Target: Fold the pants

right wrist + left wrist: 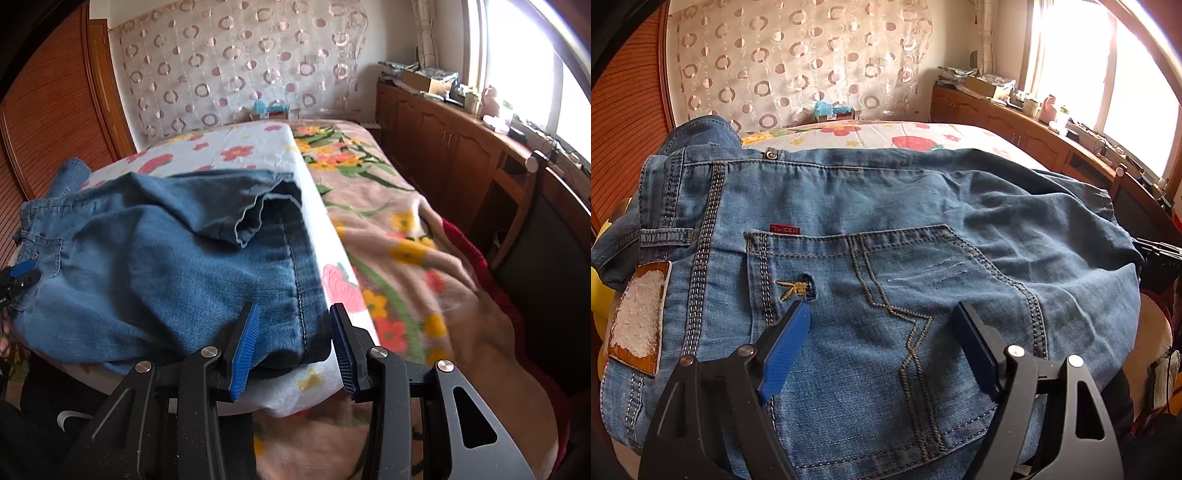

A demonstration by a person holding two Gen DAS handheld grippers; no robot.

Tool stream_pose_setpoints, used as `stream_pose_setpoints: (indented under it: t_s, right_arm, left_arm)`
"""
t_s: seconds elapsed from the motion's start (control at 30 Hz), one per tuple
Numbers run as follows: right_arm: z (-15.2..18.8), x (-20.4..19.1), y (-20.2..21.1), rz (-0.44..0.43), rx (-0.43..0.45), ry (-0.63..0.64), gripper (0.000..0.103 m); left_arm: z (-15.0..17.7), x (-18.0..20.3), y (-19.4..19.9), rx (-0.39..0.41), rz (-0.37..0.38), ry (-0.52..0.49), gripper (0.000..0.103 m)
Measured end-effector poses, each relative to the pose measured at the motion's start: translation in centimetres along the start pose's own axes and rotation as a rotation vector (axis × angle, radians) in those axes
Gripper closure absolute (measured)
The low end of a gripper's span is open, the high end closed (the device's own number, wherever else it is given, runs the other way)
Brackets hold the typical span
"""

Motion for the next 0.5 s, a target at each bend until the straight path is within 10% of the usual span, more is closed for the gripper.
stream_pose_setpoints:
  t_s: [0.5]
  right_arm:
    - [-2.4,-1.2,2.8,0.003,0.057,0.093,0.084]
  left_arm:
    - [-0.2,0.0,0.2,-0.006,0.003,-0.001,0.023]
Point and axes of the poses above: each gripper's, at about its wrist camera, not at the fingertips, and y roughly against the way its jaws point, x to its right, z to its underside, the point moved 9 cm from there along -y, roughly the way its jaws point, and after that the axes turned 11 degrees about -z, right-handed, at the moved point
